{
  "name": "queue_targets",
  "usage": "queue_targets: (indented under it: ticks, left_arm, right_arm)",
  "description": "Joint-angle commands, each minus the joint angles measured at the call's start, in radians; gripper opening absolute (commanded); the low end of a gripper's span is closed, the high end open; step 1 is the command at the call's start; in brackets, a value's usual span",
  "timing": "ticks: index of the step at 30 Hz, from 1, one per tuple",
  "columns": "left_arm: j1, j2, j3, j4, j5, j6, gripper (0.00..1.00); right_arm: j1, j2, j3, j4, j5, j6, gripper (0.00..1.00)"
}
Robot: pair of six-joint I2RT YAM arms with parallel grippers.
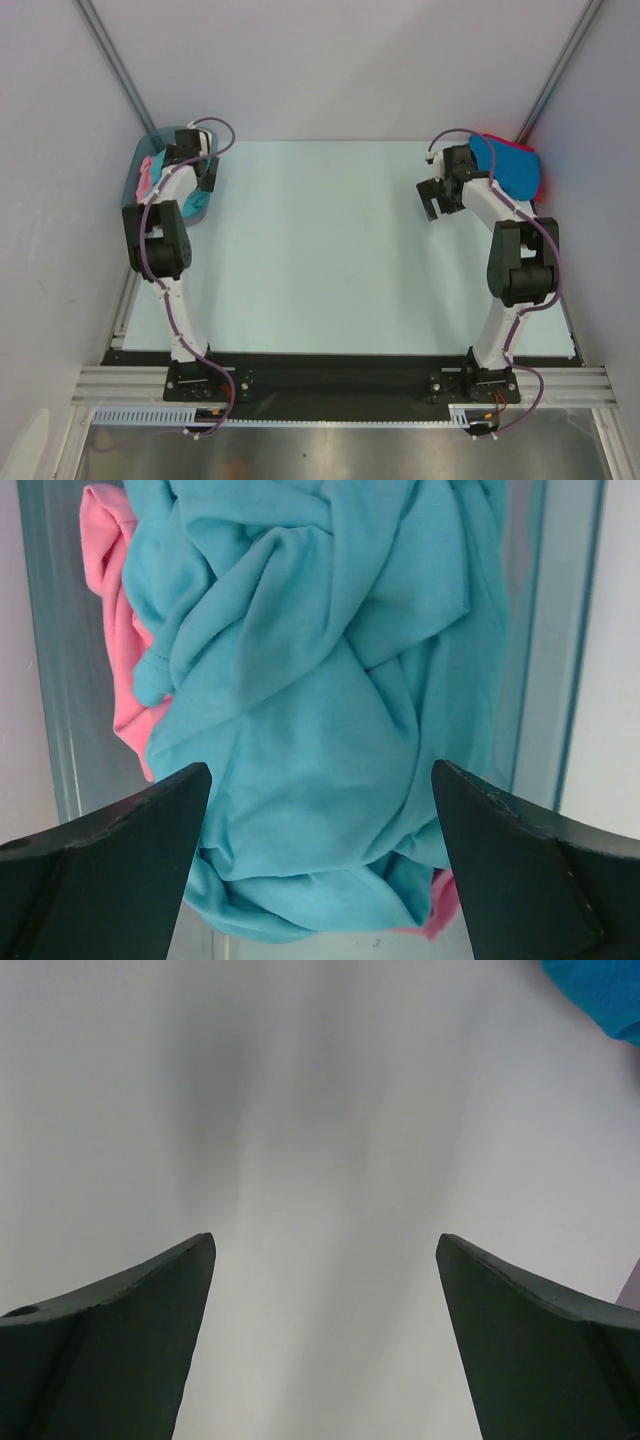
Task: Fold and stack the t-shirts
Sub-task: Grab the tshirt from the pile
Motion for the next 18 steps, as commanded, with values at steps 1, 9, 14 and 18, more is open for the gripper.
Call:
queue_targets:
  ticks: [1, 9, 14, 18]
  left_arm:
    - [0.004, 0.010, 0.066, -0.007, -0.032, 0.018, 0.99]
    - [0.044, 0.020, 0.092, -0.001, -0.058, 0.023, 0.98]
    - [0.055, 0.025, 0.067, 0.016, -0.075, 0.040, 0.94]
    - [0.061, 0.039, 0.060, 0.022, -0.078, 0.043, 0.94]
  right_arm:
    - [0.004, -0.027, -0.018, 0.025, 0.023, -0.018, 1.00]
    - [0.009, -0.006, 0.007, 0.022, 0.032, -0.018, 1.00]
    - [0.015, 0.004, 0.019, 0.016, 0.038, -0.018, 1.00]
    - [0.023, 0.008, 0.020, 0.014, 0.041, -0.020, 1.00]
